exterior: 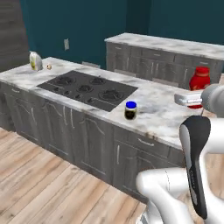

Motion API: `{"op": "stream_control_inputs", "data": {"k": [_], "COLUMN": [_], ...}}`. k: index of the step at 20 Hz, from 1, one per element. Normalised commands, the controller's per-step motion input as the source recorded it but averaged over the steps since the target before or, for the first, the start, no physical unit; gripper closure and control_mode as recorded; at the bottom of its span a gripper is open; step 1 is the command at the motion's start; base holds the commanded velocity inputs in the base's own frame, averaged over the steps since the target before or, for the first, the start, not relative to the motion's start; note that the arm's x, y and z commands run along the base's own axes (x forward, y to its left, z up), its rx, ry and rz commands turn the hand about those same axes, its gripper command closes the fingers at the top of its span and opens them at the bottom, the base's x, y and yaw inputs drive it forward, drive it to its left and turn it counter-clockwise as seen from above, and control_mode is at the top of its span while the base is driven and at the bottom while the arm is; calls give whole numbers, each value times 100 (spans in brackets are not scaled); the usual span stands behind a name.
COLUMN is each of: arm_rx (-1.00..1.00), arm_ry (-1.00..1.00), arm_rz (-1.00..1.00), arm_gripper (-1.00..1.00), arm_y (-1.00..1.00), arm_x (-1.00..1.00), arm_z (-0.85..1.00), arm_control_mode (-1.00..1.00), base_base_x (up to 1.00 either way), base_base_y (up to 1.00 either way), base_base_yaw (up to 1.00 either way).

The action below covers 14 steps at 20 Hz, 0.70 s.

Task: Move the ketchup and mayonnaise from the cabinet to the dining counter.

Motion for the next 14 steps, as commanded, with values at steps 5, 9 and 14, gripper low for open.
{"op": "stream_control_inputs", "data": {"k": [5, 9, 14], "arm_rx": [0, 0, 0], "arm_ry": [0, 0, 0], "arm_rz": [0, 0, 0], "arm_gripper": [100, 100, 100], "arm_y": [0, 0, 0], "arm_x": [0, 0, 0], "arm_z": [0, 0, 0], "arm_control_mode": [100, 100, 100], "base_base_x": [-90, -92, 39], "base_base_y": [-100, -100, -100], "base_base_yaw": [51, 47, 47]}}
